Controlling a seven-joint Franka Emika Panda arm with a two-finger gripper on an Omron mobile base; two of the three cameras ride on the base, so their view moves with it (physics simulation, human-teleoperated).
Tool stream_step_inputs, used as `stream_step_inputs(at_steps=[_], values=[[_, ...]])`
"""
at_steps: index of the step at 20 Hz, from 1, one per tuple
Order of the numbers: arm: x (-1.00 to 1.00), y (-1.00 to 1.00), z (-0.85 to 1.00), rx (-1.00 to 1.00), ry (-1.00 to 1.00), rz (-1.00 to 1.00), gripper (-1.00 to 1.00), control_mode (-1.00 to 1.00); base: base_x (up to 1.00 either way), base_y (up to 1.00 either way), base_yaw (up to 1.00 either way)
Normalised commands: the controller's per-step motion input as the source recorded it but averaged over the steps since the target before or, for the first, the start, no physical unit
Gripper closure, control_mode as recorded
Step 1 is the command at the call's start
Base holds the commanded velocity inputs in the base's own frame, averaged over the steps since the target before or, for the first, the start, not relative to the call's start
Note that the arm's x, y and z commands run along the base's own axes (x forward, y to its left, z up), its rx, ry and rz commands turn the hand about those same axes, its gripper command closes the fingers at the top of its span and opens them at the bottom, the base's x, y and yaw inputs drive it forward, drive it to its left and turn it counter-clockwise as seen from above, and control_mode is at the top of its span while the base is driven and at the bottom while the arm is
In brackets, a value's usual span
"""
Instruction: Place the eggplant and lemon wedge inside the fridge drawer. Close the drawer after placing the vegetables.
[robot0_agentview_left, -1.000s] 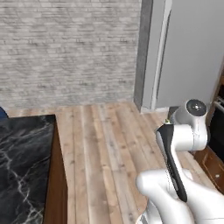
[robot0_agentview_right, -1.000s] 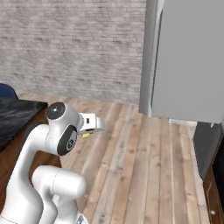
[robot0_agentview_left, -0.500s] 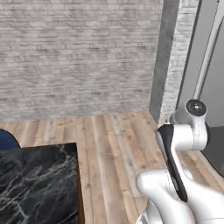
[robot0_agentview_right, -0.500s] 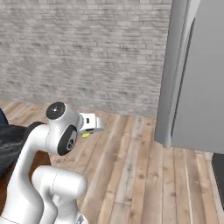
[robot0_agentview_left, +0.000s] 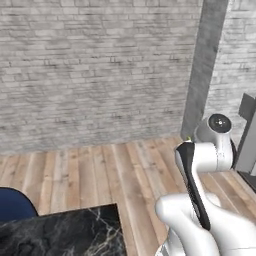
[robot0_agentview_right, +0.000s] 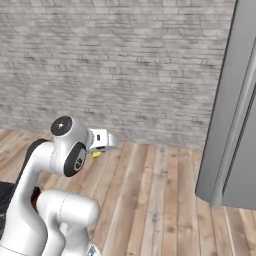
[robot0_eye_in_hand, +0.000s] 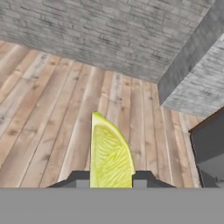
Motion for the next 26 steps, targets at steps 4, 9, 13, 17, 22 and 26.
stream_step_inputs(at_steps=[4,9,13,17,22,26], values=[[0.0,0.0,0.0,0.0,0.0,0.0,1.0,1.0,0.97,0.56,-0.44],[0.0,0.0,0.0,0.0,0.0,0.0,1.0,1.0,0.95,0.54,-0.47],[0.0,0.0,0.0,0.0,0.0,0.0,1.0,1.0,1.0,0.62,-0.3],[0.0,0.0,0.0,0.0,0.0,0.0,1.0,1.0,1.0,-0.03,-0.01],[0.0,0.0,0.0,0.0,0.0,0.0,1.0,1.0,1.0,0.0,0.0],[0.0,0.0,0.0,0.0,0.0,0.0,1.0,1.0,1.0,0.19,-0.17]])
